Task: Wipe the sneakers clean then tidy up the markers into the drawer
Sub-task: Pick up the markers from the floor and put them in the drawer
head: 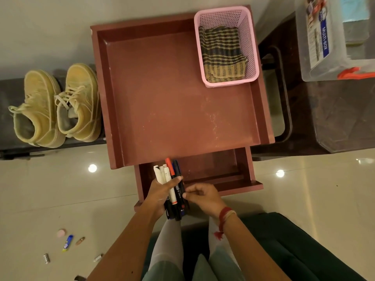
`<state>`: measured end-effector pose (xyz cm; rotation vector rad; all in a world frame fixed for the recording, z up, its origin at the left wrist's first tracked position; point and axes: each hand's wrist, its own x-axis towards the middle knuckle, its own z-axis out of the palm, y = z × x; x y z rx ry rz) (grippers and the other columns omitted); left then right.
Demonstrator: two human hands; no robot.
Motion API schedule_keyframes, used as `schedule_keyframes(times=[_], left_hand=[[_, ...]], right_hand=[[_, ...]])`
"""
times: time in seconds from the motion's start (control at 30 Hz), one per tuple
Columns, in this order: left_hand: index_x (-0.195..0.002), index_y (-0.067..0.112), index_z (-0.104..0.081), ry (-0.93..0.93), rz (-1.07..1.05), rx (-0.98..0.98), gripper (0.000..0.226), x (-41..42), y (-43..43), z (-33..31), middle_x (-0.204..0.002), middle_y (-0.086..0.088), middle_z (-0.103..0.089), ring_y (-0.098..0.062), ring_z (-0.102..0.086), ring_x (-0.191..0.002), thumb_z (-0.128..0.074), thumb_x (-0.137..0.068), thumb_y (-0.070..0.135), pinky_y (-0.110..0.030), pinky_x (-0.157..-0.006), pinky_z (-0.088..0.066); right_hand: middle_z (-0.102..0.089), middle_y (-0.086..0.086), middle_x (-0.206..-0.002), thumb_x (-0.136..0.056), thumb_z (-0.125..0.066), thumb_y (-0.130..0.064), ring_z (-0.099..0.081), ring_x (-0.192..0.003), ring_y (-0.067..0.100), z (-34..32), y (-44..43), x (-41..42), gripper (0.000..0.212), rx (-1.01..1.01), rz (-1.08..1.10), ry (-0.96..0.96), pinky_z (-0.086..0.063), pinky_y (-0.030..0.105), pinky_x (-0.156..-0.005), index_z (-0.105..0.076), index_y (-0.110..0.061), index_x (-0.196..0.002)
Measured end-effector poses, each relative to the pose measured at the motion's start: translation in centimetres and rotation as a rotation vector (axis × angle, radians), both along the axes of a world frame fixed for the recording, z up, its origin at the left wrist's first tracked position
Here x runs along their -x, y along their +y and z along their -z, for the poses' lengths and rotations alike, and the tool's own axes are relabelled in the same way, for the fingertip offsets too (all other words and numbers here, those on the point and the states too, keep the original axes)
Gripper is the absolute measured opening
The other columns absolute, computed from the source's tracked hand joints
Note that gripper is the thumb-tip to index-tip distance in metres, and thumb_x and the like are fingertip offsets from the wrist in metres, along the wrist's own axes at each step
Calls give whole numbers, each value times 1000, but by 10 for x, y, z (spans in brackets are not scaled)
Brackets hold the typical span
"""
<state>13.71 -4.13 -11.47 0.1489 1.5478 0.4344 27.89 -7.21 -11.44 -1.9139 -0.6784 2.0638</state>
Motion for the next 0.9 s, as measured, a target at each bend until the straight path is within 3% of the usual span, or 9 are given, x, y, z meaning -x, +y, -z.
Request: schedule_keyframes(times=[0.07,0.13,0.3,0.43,0.53,0.63,0.77,0.9], left_hand=[[-102,6,-64,5,-2,10,24,-2,-3,0,-79,-10,-65,-20,-63,-71,-72,-80,11,-32,-59,-53],[-102,9,-64,-13,-53,16,24,-3,-8,3,-77,-8,-66,-20,-64,-72,-72,-80,11,-34,-63,-53],[-105,14,-63,-75,-160,-13,23,-3,-14,11,-86,-8,-67,-20,-65,-80,-68,-82,9,-35,-71,-53],[-107,10,-63,-116,-173,-64,25,-4,-14,20,-90,-8,-67,-18,-67,-81,-66,-83,8,-33,-75,-54],[-107,12,-62,-137,-176,-110,28,-2,-14,27,-89,-5,-68,-17,-67,-80,-66,-80,9,-31,-73,-56],[-108,13,-61,-175,-180,-140,30,-1,-14,33,-88,-4,-68,-17,-66,-81,-65,-79,11,-29,-71,-57],[-106,13,-62,-177,-165,-131,23,-2,-15,40,-91,-5,-68,-19,-66,-83,-62,-83,10,-34,-78,-54],[-114,13,-58,-230,-206,-106,28,-3,-12,39,-91,-4,-69,-18,-66,-82,-44,-91,6,-34,-78,-51]], right_hand=[[-69,-1,-78,-82,-69,-8,-65,-71,8,-7,-3,-10,6,48,46,51,-51,19,-65,-69,-15,-83],[-65,-1,-70,-81,-68,-6,-60,-65,8,-10,-4,-26,6,71,31,-27,-48,16,-60,-69,-12,-79],[-66,-2,-82,-83,-67,-10,-61,-82,12,12,4,-66,9,32,40,-358,-51,31,-87,-67,-18,-81],[-66,7,-103,-87,-64,-16,-61,-94,20,63,32,-77,20,-104,-3,-618,-47,30,-90,-67,-9,-106],[-67,15,-104,-90,-60,-19,-64,-96,31,95,40,-82,21,-109,-125,-834,-52,36,-83,-64,-3,-103],[-68,16,-100,-94,-52,-15,-66,-92,32,115,40,-89,18,-148,-414,-1016,-56,39,-78,-63,-2,-100],[-65,18,-105,-96,-44,-6,-64,-98,34,130,44,-93,21,-189,-510,-1072,-54,40,-82,-61,1,-106],[-67,18,-101,-93,-53,-15,-66,-92,33,118,42,-90,20,-163,-248,-984,-56,39,-78,-64,-1,-103]])
